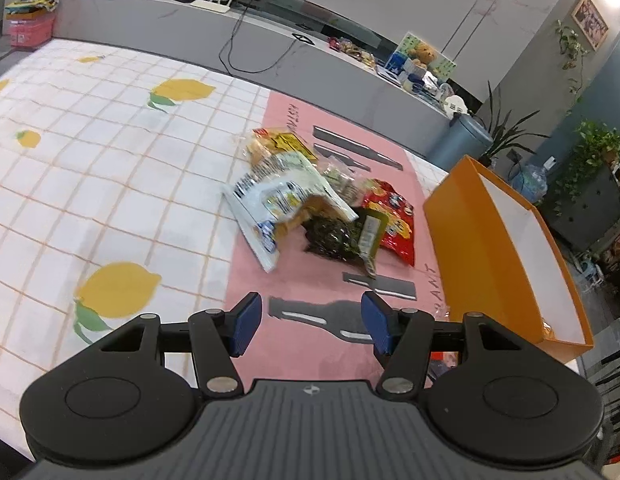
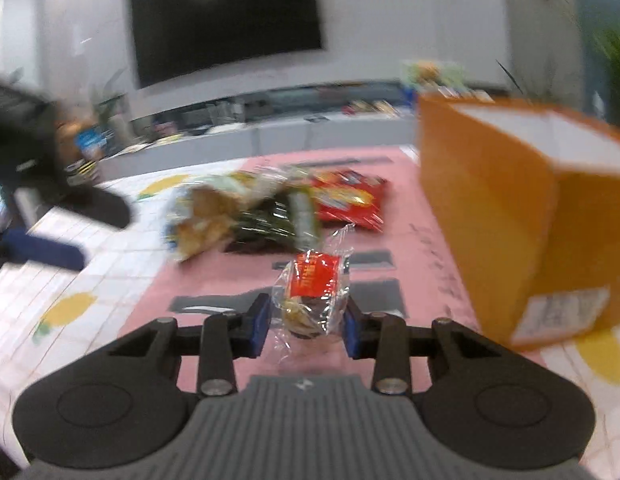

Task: Organize snacks
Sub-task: 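Lift the clear bag with the right gripper while the left grasps the white snack bag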

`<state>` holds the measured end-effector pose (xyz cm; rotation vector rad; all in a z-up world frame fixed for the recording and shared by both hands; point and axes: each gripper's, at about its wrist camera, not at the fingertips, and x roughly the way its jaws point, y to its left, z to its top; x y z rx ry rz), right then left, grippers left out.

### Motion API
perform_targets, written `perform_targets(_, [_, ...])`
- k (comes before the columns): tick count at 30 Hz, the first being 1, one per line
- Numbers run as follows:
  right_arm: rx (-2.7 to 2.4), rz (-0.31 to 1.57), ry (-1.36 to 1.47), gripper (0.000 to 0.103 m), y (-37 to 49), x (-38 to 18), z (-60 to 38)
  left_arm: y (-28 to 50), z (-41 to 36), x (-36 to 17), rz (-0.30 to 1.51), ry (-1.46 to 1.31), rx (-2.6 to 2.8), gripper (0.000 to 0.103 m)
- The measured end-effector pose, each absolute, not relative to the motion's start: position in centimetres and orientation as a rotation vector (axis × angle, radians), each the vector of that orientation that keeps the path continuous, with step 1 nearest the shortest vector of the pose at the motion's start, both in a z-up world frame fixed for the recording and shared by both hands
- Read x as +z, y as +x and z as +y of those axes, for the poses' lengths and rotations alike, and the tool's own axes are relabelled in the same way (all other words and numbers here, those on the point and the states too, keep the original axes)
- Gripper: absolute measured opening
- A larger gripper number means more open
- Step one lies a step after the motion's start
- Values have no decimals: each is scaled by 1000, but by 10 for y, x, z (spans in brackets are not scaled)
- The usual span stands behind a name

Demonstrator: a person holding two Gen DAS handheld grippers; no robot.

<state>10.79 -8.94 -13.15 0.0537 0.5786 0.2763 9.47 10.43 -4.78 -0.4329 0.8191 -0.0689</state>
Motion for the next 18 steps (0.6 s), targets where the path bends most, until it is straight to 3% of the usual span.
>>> perform_targets(13, [296, 591, 6, 35, 112, -120, -94, 139, 111, -51, 804, -323, -40, 71])
perform_targets(18, [292, 566, -23, 35, 111, -121, -92, 159, 91, -56, 798, -85, -213, 74])
